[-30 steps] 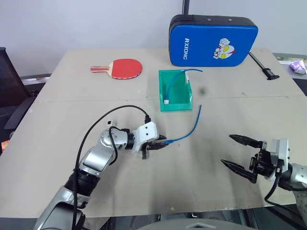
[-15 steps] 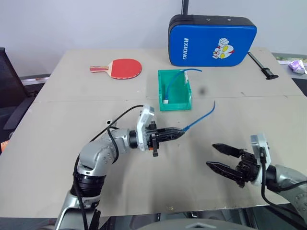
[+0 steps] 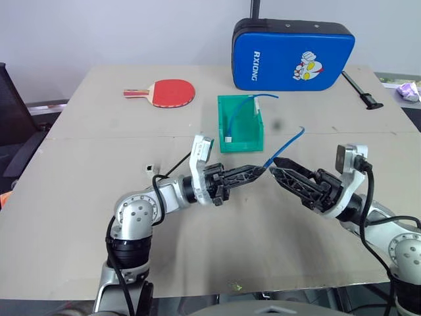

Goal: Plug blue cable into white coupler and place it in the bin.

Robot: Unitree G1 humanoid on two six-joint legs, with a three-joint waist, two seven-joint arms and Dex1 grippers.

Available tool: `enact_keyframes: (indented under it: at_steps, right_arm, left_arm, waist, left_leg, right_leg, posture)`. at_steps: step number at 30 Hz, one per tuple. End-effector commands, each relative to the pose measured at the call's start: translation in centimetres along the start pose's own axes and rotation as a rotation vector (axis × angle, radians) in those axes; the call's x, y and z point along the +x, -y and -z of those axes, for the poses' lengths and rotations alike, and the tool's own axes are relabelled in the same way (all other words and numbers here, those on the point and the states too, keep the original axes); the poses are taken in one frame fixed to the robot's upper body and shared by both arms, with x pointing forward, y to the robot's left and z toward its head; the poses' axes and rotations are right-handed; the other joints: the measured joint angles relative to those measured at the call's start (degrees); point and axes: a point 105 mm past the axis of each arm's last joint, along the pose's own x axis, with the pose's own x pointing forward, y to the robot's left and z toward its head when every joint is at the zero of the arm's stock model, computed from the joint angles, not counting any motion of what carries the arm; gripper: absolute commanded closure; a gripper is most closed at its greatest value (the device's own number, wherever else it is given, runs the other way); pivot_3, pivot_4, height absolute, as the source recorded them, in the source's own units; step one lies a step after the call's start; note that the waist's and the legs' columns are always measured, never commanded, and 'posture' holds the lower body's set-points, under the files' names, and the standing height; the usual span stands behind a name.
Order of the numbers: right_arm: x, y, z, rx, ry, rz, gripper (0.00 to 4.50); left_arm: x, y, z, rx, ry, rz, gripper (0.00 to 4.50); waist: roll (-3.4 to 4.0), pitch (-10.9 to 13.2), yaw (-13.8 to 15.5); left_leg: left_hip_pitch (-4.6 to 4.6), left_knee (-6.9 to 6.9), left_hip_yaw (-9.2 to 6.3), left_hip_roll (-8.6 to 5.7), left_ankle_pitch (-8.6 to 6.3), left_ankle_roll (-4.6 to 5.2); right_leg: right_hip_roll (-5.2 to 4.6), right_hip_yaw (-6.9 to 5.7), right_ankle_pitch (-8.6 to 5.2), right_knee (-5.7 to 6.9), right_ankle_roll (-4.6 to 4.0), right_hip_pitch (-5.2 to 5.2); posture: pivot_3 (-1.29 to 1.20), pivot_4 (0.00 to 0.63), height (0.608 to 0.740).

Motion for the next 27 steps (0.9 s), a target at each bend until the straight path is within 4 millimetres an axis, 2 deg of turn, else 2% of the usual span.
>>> enact_keyframes:
  at_steps: [1, 2, 3, 4, 7, 8, 10, 20, 22, 23, 25, 26, 27]
  right_arm:
    - [0.88, -0.92, -0.23, 0.005, 0.011, -0.048, 0.51]
    - [0.99, -0.97, -0.21, 0.005, 0.010, -0.052, 0.74]
    - [1.09, -0.99, -0.20, 0.005, 0.010, -0.053, 1.30]
    - [1.17, -1.01, -0.19, 0.004, 0.009, -0.055, 1.63]
    - [1.32, -1.05, -0.15, 0.003, 0.005, -0.057, 3.06]
    - [1.37, -1.05, -0.16, 0.005, 0.007, -0.057, 3.69]
    - [1.40, -1.01, -0.20, 0.006, 0.009, -0.056, 4.48]
    - [1.53, -1.12, -0.08, 0.027, 0.012, -0.069, 4.48]
    - [1.47, -1.18, -0.13, 0.036, 0.016, -0.073, 4.50]
    - [1.42, -1.22, -0.14, 0.041, 0.015, -0.075, 4.50]
    - [1.31, -1.31, -0.16, 0.052, 0.014, -0.082, 4.50]
    - [1.25, -1.34, -0.19, 0.057, 0.015, -0.085, 4.50]
    - [1.20, -1.36, -0.21, 0.061, 0.015, -0.086, 4.50]
  left_arm:
    - [0.67, 1.29, -0.55, 0.034, 0.014, 0.059, 4.50]
    - [0.69, 1.25, -0.51, 0.034, 0.012, 0.058, 4.50]
    - [0.69, 1.21, -0.45, 0.036, 0.008, 0.057, 4.50]
    - [0.68, 1.19, -0.42, 0.037, 0.006, 0.056, 4.50]
    - [0.73, 1.19, -0.42, 0.036, 0.005, 0.059, 4.50]
    - [0.73, 1.20, -0.41, 0.035, 0.004, 0.060, 4.50]
    - [0.74, 1.23, -0.40, 0.035, 0.003, 0.062, 4.50]
    - [0.62, 1.32, -0.35, 0.055, -0.012, 0.067, 4.50]
    - [0.53, 1.59, -0.13, 0.071, -0.030, 0.080, 3.43]
    - [0.49, 1.67, 0.00, 0.079, -0.039, 0.083, 3.28]
    - [0.42, 1.67, 0.06, 0.087, -0.041, 0.081, 2.66]
    - [0.37, 1.61, 0.05, 0.096, -0.039, 0.075, 2.24]
    - [0.34, 1.57, 0.03, 0.103, -0.037, 0.071, 1.52]
  waist:
    - [0.00, 0.0, 0.0]
    - [0.00, 0.0, 0.0]
    - [0.00, 0.0, 0.0]
    - [0.00, 0.0, 0.0]
    - [0.00, 0.0, 0.0]
    - [0.00, 0.0, 0.0]
    - [0.00, 0.0, 0.0]
    - [0.00, 0.0, 0.0]
    - [0.00, 0.0, 0.0]
    - [0.01, 0.0, 0.0]
    - [0.01, 0.0, 0.0]
    - [0.01, 0.0, 0.0]
    - [0.01, 0.0, 0.0]
  left_leg:
    - [0.00, 0.00, 0.00, 0.00, 0.00, 0.00]
    - [0.00, 0.00, -0.02, 0.00, 0.00, 0.00]
    - [0.01, 0.00, -0.02, 0.00, 0.00, 0.00]
    - [0.01, 0.00, -0.02, 0.00, 0.00, 0.00]
    - [0.00, 0.00, -0.01, 0.00, 0.00, 0.00]
    - [0.00, 0.00, 0.01, 0.00, 0.00, 0.00]
    - [-0.01, 0.00, 0.02, 0.00, 0.00, 0.00]
    - [-0.02, -0.02, 0.01, 0.01, 0.00, 0.00]
    - [-0.02, -0.02, 0.01, 0.00, 0.00, 0.00]
    - [-0.02, -0.03, 0.01, 0.01, 0.00, 0.00]
    - [-0.04, -0.04, 0.01, 0.01, 0.00, 0.00]
    - [-0.05, -0.04, 0.02, 0.02, 0.00, 0.00]
    - [-0.06, -0.04, 0.02, 0.03, 0.00, 0.00]
  right_leg:
    - [0.00, 0.00, -0.01, 0.01, -0.01, 0.00]
    - [0.02, -0.02, -0.01, 0.01, -0.02, 0.00]
    - [0.03, -0.02, -0.01, 0.02, -0.03, -0.01]
    - [0.03, -0.02, -0.02, 0.02, -0.03, -0.01]
    - [0.02, -0.01, -0.02, 0.01, -0.03, -0.01]
    - [0.02, 0.00, -0.02, 0.00, -0.03, -0.01]
    - [0.02, 0.02, -0.02, -0.01, -0.03, -0.01]
    - [0.02, 0.01, -0.02, -0.02, -0.04, -0.03]
    - [0.03, 0.01, -0.02, -0.03, -0.04, -0.03]
    - [0.03, 0.01, -0.02, -0.03, -0.04, -0.03]
    - [0.03, 0.01, -0.02, -0.03, -0.04, -0.06]
    - [0.02, 0.01, -0.02, -0.03, -0.04, -0.07]
    - [0.02, 0.02, -0.02, -0.05, -0.04, -0.08]
  posture:
    - [0.00, 0.150, 0.728]
    - [0.00, 0.150, 0.728]
    - [0.00, 0.150, 0.728]
    - [0.00, 0.150, 0.728]
    - [0.00, 0.150, 0.728]
    - [0.00, 0.150, 0.728]
    - [0.00, 0.150, 0.728]
    - [0.00, 0.150, 0.728]
    - [0.00, 0.150, 0.728]
    - [0.00, 0.150, 0.728]
    - [0.00, 0.150, 0.728]
    - [0.00, 0.150, 0.728]
    - [0.00, 0.150, 0.728]
